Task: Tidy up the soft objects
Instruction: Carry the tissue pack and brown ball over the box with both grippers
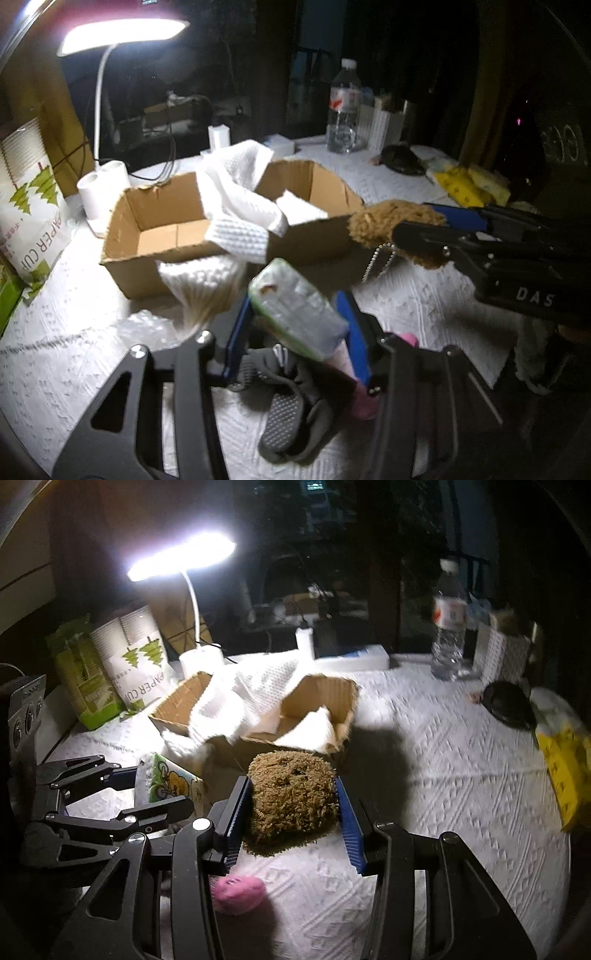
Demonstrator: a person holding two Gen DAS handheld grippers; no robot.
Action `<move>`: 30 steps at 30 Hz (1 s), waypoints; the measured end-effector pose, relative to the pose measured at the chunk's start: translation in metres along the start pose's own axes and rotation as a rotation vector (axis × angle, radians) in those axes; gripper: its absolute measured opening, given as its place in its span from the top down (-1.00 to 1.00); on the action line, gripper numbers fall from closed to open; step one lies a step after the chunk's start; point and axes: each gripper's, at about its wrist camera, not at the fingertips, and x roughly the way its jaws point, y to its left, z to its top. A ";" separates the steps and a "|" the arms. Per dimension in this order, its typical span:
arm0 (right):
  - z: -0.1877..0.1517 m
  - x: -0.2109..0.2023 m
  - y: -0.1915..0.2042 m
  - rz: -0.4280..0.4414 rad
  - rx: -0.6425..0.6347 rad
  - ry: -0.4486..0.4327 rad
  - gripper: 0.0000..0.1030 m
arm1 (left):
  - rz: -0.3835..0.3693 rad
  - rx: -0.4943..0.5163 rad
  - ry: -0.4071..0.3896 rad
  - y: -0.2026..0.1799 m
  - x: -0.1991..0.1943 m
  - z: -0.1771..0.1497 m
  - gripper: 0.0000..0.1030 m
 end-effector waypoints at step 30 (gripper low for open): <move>0.100 0.057 0.092 0.111 -0.167 -0.031 0.07 | 0.087 -0.137 -0.224 0.118 -0.076 0.046 0.08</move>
